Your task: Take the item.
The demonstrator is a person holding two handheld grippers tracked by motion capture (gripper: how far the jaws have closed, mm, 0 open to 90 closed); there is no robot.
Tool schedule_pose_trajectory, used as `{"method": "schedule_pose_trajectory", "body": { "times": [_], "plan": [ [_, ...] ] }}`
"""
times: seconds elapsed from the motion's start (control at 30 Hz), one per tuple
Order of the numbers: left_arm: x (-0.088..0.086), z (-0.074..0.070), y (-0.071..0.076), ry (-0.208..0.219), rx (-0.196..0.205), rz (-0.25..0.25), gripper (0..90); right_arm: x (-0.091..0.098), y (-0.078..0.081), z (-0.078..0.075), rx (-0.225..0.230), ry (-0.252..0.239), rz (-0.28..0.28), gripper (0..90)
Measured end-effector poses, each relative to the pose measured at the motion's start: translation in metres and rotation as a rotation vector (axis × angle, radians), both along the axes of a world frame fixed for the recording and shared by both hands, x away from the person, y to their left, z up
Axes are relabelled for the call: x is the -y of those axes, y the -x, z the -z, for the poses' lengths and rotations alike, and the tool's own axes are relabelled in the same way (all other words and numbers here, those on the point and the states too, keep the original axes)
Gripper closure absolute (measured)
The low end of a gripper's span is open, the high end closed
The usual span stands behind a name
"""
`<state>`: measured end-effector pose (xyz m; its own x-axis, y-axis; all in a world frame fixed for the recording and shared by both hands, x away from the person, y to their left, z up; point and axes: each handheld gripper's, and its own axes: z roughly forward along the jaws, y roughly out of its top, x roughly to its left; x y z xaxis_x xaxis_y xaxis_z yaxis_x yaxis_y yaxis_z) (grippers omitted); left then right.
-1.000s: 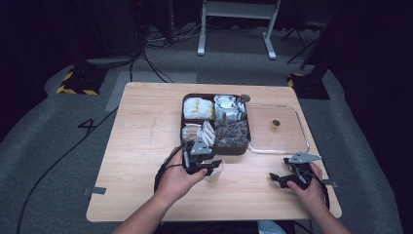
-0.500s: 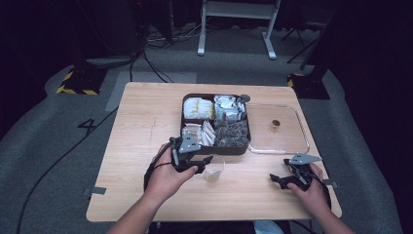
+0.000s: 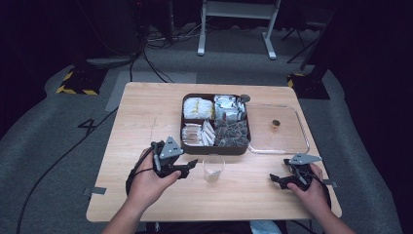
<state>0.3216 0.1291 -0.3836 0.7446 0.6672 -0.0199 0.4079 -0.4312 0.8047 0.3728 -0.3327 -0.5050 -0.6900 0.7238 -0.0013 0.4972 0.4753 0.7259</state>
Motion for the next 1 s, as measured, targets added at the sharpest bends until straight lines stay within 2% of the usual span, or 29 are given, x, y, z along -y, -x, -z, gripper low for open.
{"method": "schedule_pose_trajectory", "body": {
  "times": [0.2, 0.33, 0.43, 0.57, 0.73, 1.0],
  "plan": [
    [-0.018, 0.001, 0.005, 0.000, 0.009, -0.006, 40.2, 0.000, 0.000, 0.000, 0.000, 0.000, 0.000, 7.5],
    [-0.035, 0.007, 0.007, -0.006, 0.005, -0.020, 38.3, 0.000, 0.000, 0.000, 0.000, 0.000, 0.000, 7.5],
    [-0.049, 0.013, 0.008, -0.035, -0.001, -0.037, 35.6, 0.000, 0.000, 0.000, 0.000, 0.000, 0.000, 7.5],
    [-0.061, 0.025, 0.008, -0.071, 0.014, -0.060, 33.5, 0.000, 0.000, 0.000, 0.000, 0.000, 0.000, 7.5],
    [-0.071, 0.041, 0.007, -0.088, -0.020, -0.080, 31.5, 0.000, 0.000, 0.000, 0.000, 0.000, 0.000, 7.5],
    [-0.091, 0.068, 0.006, -0.100, -0.066, -0.143, 31.2, 0.000, 0.000, 0.000, 0.000, 0.000, 0.000, 7.5]
  ]
}}
